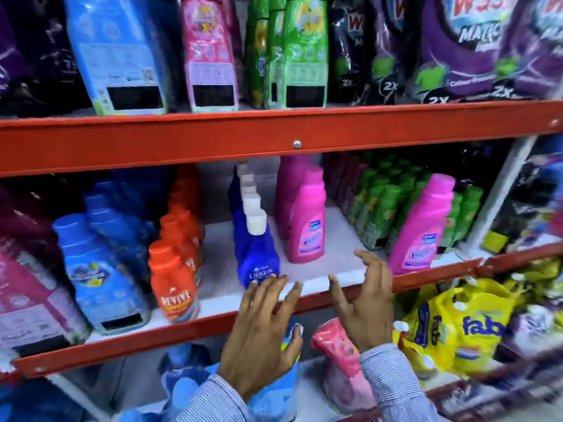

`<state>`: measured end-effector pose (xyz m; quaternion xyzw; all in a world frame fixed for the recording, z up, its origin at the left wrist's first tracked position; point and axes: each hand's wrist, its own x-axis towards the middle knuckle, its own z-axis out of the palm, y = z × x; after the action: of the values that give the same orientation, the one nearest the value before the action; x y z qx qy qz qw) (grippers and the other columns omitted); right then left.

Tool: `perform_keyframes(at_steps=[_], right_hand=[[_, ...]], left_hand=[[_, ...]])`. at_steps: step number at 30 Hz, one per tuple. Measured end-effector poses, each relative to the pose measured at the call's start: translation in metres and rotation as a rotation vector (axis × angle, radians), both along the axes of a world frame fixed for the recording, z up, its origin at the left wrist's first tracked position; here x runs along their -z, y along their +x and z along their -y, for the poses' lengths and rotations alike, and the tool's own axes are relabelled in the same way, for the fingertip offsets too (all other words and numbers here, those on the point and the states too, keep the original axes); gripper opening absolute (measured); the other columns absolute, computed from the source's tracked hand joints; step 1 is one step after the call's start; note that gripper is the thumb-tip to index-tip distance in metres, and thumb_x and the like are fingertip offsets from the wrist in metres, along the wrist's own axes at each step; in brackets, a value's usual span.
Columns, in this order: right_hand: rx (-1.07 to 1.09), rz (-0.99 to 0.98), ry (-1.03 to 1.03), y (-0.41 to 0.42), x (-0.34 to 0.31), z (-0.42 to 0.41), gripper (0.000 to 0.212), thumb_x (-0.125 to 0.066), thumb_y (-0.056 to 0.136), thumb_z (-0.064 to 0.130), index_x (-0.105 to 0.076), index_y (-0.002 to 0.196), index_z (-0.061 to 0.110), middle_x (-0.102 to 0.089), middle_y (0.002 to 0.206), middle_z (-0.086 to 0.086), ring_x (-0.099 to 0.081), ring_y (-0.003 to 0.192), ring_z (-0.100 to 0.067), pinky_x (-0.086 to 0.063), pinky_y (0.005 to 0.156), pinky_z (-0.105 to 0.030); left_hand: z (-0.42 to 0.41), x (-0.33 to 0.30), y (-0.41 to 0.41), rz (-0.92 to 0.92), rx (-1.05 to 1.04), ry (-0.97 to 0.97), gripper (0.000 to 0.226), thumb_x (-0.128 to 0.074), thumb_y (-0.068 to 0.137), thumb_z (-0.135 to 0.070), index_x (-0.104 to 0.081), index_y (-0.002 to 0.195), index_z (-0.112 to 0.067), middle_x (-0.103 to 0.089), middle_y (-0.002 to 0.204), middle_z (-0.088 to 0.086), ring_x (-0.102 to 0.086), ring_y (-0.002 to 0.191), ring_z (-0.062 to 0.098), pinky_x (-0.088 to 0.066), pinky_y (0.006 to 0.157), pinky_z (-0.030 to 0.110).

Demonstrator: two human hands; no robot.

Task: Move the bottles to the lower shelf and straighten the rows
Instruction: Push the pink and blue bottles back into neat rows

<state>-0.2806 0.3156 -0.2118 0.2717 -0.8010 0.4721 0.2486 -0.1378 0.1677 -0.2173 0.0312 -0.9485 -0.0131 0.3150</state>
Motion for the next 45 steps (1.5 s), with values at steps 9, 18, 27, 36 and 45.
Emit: perform_keyframes(at_steps=[9, 18, 27, 36, 45], right_hand=[[0.374, 0.153, -0.149, -0.07, -0.006, -0.049, 0.097, -0.09, 0.068, 0.032, -0.035, 0.141, -0.003, -0.045, 0.139, -0.03, -0.042, 0.13, -0.046, -0.034, 0.112, -0.052], [0.356, 0.266, -0.119, -0.118, -0.009, -0.061, 0.095, -0.091, 0.065, 0.034, -0.042, 0.138, -0.002, -0.055, 0.134, -0.027, -0.053, 0.125, -0.043, -0.044, 0.106, -0.047], [0.264, 0.229, -0.119, -0.073, -0.021, -0.023, 0.094, -0.092, 0.061, 0.043, -0.045, 0.131, 0.002, -0.058, 0.126, -0.023, -0.059, 0.116, -0.043, -0.05, 0.095, -0.049], [0.07, 0.217, -0.019, -0.021, -0.026, 0.039, 0.086, -0.092, 0.059, 0.045, -0.047, 0.121, 0.007, -0.057, 0.113, -0.014, -0.061, 0.108, -0.037, -0.052, 0.082, -0.042], [0.072, 0.261, 0.062, -0.014, -0.027, 0.053, 0.083, -0.089, 0.062, 0.051, -0.044, 0.114, 0.005, -0.055, 0.11, -0.014, -0.061, 0.104, -0.039, -0.05, 0.078, -0.044]], left_hand=[[-0.012, 0.035, -0.021, 0.205, -0.041, -0.034, 0.074, -0.054, 0.08, -0.041, -0.051, 0.149, -0.014, -0.062, 0.149, 0.011, -0.063, 0.134, 0.034, -0.016, 0.124, 0.042], [-0.011, 0.032, -0.016, 0.28, -0.068, -0.03, 0.077, -0.055, 0.084, -0.043, -0.043, 0.155, -0.018, -0.058, 0.153, 0.006, -0.058, 0.138, 0.028, -0.012, 0.126, 0.038], [-0.003, 0.03, -0.006, 0.269, -0.074, -0.004, 0.07, -0.055, 0.085, -0.037, -0.047, 0.152, -0.019, -0.061, 0.149, 0.003, -0.057, 0.136, 0.022, -0.015, 0.126, 0.035], [-0.004, 0.036, -0.007, 0.18, -0.055, -0.008, 0.069, -0.054, 0.084, -0.035, -0.046, 0.15, -0.018, -0.063, 0.146, 0.005, -0.042, 0.137, 0.02, -0.026, 0.119, 0.041], [-0.003, 0.044, -0.008, 0.128, -0.045, -0.014, 0.072, -0.054, 0.082, -0.037, -0.044, 0.151, -0.018, -0.063, 0.144, 0.004, -0.042, 0.137, 0.02, -0.027, 0.119, 0.041]])
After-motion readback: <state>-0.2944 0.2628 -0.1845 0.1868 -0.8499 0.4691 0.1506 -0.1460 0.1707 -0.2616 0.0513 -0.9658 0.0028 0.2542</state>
